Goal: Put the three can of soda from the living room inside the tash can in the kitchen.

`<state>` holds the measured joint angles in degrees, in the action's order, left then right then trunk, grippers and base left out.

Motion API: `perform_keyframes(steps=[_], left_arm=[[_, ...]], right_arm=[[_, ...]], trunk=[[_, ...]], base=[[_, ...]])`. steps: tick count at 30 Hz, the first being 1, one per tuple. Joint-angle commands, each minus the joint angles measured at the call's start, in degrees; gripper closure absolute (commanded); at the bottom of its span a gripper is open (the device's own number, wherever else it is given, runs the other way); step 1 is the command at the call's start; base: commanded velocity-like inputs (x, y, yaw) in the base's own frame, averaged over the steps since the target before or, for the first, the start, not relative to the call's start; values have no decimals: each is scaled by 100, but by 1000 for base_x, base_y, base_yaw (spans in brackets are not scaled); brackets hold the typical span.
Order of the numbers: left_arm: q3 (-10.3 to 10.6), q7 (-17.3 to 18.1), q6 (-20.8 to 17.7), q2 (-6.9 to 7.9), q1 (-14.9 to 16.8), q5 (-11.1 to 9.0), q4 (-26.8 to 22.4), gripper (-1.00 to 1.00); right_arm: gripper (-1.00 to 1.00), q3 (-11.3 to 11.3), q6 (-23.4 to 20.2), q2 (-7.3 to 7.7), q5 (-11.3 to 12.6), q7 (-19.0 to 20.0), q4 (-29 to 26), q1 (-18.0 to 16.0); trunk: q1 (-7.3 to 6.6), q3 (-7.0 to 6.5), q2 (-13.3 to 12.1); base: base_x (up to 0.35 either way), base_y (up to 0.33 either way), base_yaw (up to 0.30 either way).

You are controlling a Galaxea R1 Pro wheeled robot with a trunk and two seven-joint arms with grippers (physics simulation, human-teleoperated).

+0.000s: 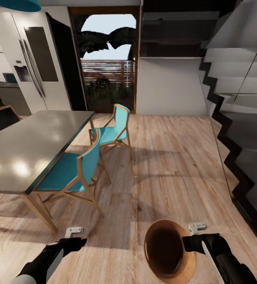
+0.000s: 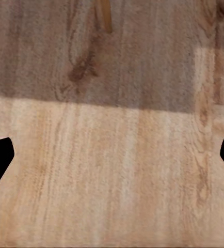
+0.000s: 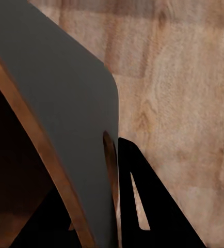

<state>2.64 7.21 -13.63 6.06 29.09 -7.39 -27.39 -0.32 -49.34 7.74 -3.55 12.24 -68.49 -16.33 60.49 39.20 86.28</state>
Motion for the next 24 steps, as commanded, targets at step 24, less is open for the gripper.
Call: perform_keyframes(steps=[24], left_arm=[[0,147,9,0,-9,8,-38,-100]], right_arm=[[100,46,5,-44,63,24,100,-2]], trunk=[[0,19,0]], base=[[-160,207,237]])
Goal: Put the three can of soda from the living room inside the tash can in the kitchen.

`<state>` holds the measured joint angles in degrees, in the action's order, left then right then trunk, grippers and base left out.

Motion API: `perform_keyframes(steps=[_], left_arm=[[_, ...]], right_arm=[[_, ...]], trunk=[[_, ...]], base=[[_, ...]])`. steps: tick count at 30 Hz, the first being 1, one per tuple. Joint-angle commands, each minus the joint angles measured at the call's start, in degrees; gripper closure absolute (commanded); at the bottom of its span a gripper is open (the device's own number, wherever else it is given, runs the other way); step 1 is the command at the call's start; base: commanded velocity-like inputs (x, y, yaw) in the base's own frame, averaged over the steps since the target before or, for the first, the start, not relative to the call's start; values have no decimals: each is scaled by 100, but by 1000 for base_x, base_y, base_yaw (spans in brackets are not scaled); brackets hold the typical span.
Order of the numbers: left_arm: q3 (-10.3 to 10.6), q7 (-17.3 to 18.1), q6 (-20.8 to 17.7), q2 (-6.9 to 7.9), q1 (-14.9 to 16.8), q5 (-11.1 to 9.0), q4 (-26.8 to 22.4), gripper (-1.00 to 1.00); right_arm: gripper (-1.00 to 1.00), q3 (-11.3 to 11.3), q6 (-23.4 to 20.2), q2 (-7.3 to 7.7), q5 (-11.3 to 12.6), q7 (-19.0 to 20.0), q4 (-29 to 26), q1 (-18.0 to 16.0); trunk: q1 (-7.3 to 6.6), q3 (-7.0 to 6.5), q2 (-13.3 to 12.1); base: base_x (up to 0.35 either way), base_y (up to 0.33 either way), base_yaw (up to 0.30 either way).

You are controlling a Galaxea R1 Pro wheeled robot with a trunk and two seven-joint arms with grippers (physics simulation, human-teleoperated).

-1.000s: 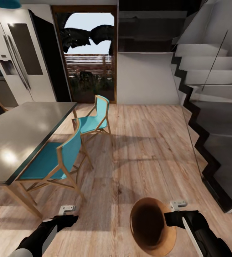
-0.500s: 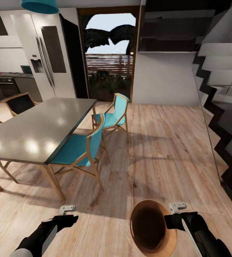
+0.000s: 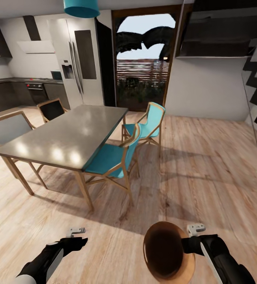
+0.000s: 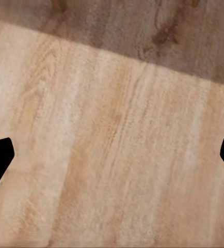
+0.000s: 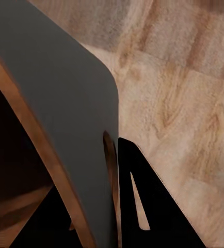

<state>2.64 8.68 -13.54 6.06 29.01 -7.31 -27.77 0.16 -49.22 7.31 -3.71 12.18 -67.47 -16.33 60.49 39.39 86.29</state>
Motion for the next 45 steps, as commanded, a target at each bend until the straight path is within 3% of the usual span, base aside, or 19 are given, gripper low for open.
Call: perform_keyframes(steps=[1,12,22,27,32,34,36,37,45], left_arm=[[0,2,0,0,0,0,0,-100],[0,63,8,3,0,1,-8,-100],[0,227,9,1,0,1,-11,-100],[0,231,9,0,0,1,-10,-100],[0,230,9,0,0,1,-8,-100],[0,230,9,0,0,1,-5,-100],[0,233,9,0,0,1,-5,-100],[0,238,9,0,0,1,-8,-100],[-65,370,-11,42,-2,-65,1,-100]], right_arm=[[100,-1,-7,-2,77,31,0,-2],[100,175,0,-10,64,22,149,-2],[100,226,1,-41,63,19,180,-2],[100,393,1,-89,63,14,189,-2],[100,599,-6,-358,63,-194,190,-2],[100,689,-7,-564,63,-473,191,-2],[100,859,-11,-802,63,-807,192,-6],[100,1337,-35,-1183,90,-1490,191,-61],[100,1429,-68,-1279,133,-1604,191,-173]], trunk=[[0,2,0],[0,30,0],[0,59,0],[0,76,0],[0,93,0],[0,101,0],[0,108,0],[0,112,0],[0,144,0]], base=[[53,253,238],[68,199,238],[256,119,238],[286,135,238],[288,137,238],[282,150,236],[269,169,234],[65,257,230],[-23,273,228]])
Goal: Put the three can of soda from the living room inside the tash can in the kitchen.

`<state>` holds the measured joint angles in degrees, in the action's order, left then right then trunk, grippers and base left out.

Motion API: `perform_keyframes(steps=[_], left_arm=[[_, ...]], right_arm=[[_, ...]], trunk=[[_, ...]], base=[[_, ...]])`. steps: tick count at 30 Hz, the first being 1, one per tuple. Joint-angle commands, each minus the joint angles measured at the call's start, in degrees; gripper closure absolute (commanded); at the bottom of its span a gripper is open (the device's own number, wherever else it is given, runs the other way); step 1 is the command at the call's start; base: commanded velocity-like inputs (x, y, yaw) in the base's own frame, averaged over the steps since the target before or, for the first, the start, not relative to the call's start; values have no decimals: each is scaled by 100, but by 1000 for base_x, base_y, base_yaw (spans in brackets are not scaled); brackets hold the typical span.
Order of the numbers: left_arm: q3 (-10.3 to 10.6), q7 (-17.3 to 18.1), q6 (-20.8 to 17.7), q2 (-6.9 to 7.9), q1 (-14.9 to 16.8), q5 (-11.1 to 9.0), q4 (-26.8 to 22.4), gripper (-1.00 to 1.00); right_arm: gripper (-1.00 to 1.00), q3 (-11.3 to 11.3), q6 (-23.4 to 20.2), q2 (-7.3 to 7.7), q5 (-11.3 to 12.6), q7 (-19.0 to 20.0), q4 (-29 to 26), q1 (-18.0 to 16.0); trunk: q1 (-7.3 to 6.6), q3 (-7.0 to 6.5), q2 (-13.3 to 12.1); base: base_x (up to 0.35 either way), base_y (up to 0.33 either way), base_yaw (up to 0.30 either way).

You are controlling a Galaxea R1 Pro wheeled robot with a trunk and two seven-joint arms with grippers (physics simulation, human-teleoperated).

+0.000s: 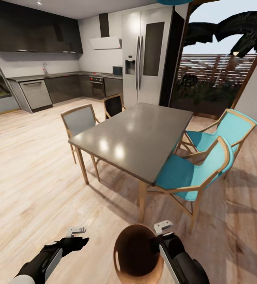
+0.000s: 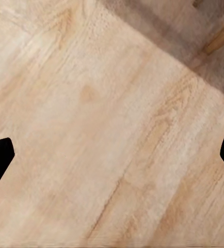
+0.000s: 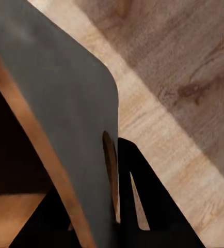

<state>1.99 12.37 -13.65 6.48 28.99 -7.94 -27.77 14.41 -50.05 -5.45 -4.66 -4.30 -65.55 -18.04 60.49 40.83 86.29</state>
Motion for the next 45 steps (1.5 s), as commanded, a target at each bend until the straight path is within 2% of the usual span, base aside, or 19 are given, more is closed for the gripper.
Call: perform_keyframes(steps=[1,3,4,6,11,20,30,45], left_arm=[[-45,33,-6,67,1,-73,7,-100],[-222,54,-11,218,1,-247,12,-100],[-378,66,-24,328,-2,-340,14,-100],[-594,82,-54,467,-4,-428,18,-100],[-724,96,-66,561,-5,-483,25,-100],[-744,105,-19,575,-7,-505,34,-100],[-740,146,-5,574,-1,-507,27,-100],[-725,161,3,566,2,-474,0,-100]], right_arm=[[100,3,14,-5,229,44,-1,-6],[100,2,14,-7,229,44,-1,-11],[100,1,14,-7,229,44,-1,-9],[100,1,13,-8,229,44,-1,-11],[100,1,13,-9,229,40,-1,-14],[100,1,13,-9,223,35,-2,-14],[100,22,12,-9,195,25,-1,-12],[100,46,4,-17,187,13,0,-13]], trunk=[[0,4,0],[0,12,0],[0,16,0],[0,24,0],[0,43,0],[0,79,0],[0,120,0],[0,206,0]], base=[[-97,281,226],[-101,281,226],[-103,281,226],[-103,280,226],[-102,271,225],[-92,229,225],[0,86,222],[237,2,126]])
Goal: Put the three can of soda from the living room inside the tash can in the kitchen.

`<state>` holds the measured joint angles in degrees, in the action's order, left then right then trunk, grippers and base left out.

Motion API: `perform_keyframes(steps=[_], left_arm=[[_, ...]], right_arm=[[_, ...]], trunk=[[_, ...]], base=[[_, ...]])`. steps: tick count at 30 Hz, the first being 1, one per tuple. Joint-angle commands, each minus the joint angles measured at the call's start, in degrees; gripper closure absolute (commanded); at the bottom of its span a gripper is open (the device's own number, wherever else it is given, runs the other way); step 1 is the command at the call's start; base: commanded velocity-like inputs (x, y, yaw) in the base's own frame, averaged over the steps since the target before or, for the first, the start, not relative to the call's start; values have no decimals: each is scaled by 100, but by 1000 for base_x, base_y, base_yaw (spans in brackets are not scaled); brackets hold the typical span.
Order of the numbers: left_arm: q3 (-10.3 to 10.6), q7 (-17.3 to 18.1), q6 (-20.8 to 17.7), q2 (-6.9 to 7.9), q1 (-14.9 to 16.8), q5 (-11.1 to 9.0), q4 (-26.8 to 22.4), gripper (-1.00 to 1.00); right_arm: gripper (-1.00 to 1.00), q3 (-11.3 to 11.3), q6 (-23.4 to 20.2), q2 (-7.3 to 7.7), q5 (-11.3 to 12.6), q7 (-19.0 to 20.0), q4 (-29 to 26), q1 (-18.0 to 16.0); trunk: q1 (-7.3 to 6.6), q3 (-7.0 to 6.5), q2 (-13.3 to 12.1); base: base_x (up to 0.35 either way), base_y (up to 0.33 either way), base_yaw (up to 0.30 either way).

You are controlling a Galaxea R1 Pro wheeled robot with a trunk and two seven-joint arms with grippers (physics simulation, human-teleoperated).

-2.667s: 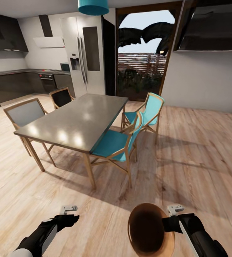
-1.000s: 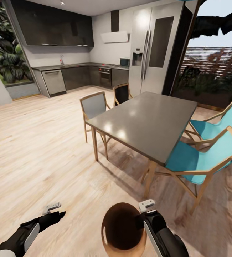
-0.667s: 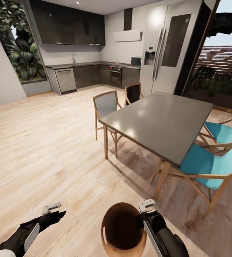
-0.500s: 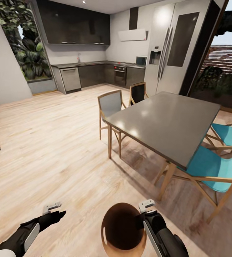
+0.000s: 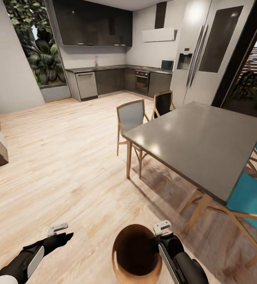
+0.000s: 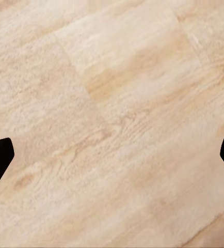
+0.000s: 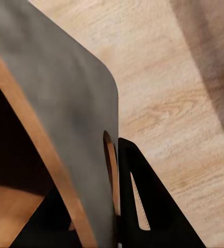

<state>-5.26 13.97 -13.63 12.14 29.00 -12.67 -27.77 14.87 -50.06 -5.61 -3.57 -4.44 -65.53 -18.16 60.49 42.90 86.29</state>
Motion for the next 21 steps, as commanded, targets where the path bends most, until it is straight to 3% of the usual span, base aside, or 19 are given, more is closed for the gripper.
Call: perform_keyframes(steps=[1,16,21], left_arm=[[2,0,0,0,0,0,0,-100],[7,0,0,-1,0,2,5,-100],[7,0,-24,-6,0,2,24,-100]], right_arm=[[100,1,5,-1,78,26,-1,-2],[100,170,13,-2,81,25,-2,3],[100,174,21,-2,78,30,-3,5]], trunk=[[0,6,0],[0,59,0],[0,59,0]], base=[[320,0,12],[303,0,4],[183,0,183]])
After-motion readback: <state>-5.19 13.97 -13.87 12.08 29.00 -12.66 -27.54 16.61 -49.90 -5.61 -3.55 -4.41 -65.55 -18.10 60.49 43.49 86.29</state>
